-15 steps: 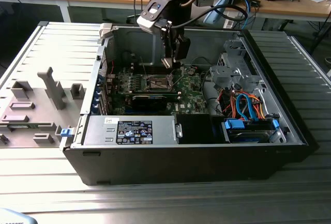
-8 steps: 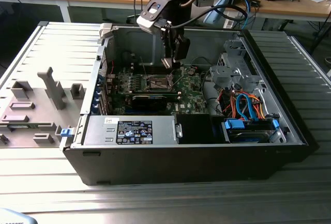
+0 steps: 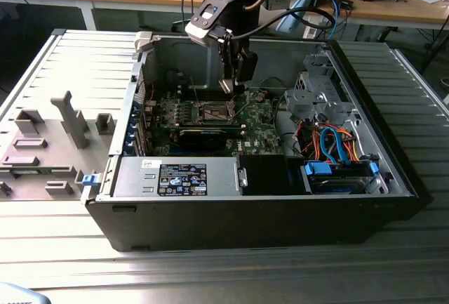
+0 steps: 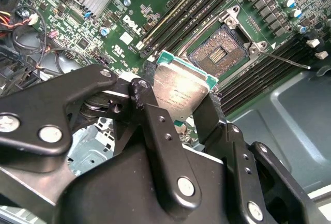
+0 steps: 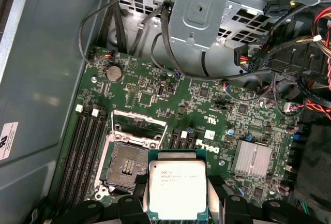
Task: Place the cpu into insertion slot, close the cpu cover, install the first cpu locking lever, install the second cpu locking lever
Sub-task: 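Place the cpu into insertion slot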
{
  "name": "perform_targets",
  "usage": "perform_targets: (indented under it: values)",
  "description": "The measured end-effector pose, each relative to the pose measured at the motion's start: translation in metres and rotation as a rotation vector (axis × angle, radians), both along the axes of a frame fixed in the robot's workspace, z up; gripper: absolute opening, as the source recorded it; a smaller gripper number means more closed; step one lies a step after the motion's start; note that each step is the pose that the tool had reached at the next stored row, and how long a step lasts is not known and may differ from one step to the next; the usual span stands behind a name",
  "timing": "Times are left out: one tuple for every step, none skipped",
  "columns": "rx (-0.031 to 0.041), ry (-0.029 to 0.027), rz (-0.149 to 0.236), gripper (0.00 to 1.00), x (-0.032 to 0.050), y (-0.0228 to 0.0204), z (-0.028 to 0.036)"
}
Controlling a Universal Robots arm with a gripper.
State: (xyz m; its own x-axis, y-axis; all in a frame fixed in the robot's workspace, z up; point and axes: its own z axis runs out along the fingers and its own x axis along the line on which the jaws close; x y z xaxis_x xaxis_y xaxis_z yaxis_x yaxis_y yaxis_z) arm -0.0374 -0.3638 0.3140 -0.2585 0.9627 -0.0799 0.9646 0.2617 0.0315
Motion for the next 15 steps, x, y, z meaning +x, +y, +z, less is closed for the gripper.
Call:
perform_targets:
  values:
    - [0.0000, 0.0000, -0.001, 0.54, 0.0000, 0.0000, 0.0000]
    - [0.0000, 0.0000, -0.001, 0.54, 0.0000, 0.0000, -0.0001]
    - [0.0000, 0.0000, -0.002, 0.54, 0.0000, 0.0000, -0.0001]
    - [0.0000, 0.0000, -0.003, 0.54, 0.0000, 0.0000, -0.0002]
    - [0.0000, 0.0000, -0.003, 0.54, 0.0000, 0.0000, -0.0002]
    - [0.0000, -0.0001, -0.003, 0.54, 0.0000, 0.0000, -0.0003]
    - [0.0000, 0.0000, -0.004, 0.54, 0.0000, 0.0000, -0.0003]
    - [0.0000, 0.0000, -0.004, 0.54, 0.0000, 0.0000, -0.0003]
    - [0.0000, -0.0001, -0.005, 0.54, 0.0000, 0.0000, -0.0004]
    - [0.0000, 0.0000, -0.006, 0.54, 0.0000, 0.0000, -0.0004]
    - [0.0000, -0.0001, -0.006, 0.54, 0.0000, 0.0000, -0.0004]
    - [0.0000, 0.0000, -0.007, 0.54, 0.0000, 0.0000, -0.0005]
    - [0.0000, 0.0000, -0.008, 0.54, 0.0000, 0.0000, -0.0005]
    - [0.0000, -0.0001, -0.008, 0.54, 0.0000, 0.0000, -0.0006]
    - [0.0000, 0.0000, -0.009, 0.54, 0.0000, 0.0000, -0.0006]
